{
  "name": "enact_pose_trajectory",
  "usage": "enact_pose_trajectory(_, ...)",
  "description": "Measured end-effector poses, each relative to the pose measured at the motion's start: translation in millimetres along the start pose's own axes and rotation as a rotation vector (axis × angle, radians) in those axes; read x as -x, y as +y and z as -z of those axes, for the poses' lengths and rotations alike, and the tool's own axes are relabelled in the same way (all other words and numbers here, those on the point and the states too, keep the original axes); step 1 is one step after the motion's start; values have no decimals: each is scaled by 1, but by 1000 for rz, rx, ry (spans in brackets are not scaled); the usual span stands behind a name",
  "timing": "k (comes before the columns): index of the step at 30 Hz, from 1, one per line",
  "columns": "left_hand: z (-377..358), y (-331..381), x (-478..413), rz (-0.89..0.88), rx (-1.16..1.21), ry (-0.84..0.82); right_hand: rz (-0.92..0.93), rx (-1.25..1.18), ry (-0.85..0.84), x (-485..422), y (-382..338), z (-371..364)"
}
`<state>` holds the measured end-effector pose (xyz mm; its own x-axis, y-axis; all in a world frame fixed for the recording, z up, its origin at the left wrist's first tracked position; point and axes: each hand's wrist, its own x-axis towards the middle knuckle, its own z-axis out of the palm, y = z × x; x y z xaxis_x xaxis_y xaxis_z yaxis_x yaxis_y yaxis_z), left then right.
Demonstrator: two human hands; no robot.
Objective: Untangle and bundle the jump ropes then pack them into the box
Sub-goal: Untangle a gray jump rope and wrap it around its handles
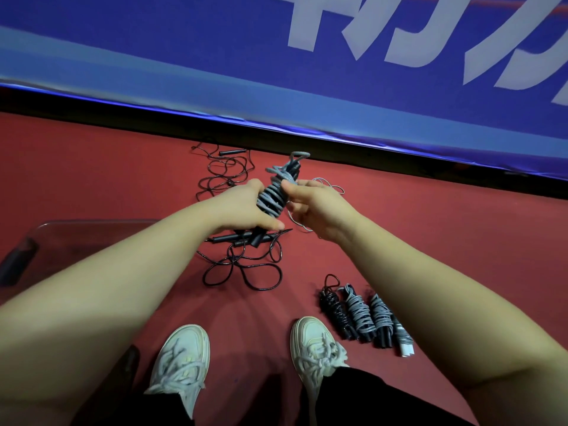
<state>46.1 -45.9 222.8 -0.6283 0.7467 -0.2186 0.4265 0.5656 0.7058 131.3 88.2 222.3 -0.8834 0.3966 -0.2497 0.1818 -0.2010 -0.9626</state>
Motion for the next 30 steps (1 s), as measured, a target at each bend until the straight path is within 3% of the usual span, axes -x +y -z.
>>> enact_pose_trajectory(3,2,0,1,-47,320,-38,33,-98,9,-4,-2,4)
enact_pose_trajectory(5,5,1,3,-58,385,-38,54,-152,47,-2,-8,8)
enact_pose_trajectory(11,0,8,1,-56,325,81,70,-161,165,-5,-13,10)
enact_pose_trajectory(14,-11,13,-4,-34,171,141,-19,32,235,0,-16,9)
enact_pose_trajectory(18,-27,29,-2,-24,77,197,7,218,278,14,-20,19)
enact_pose_trajectory(24,-47,57,3,-91,6,163,-43,134,385,33,-17,45)
enact_pose_trajectory(30,-79,43,-11,16,128,99,-97,276,303,13,7,61)
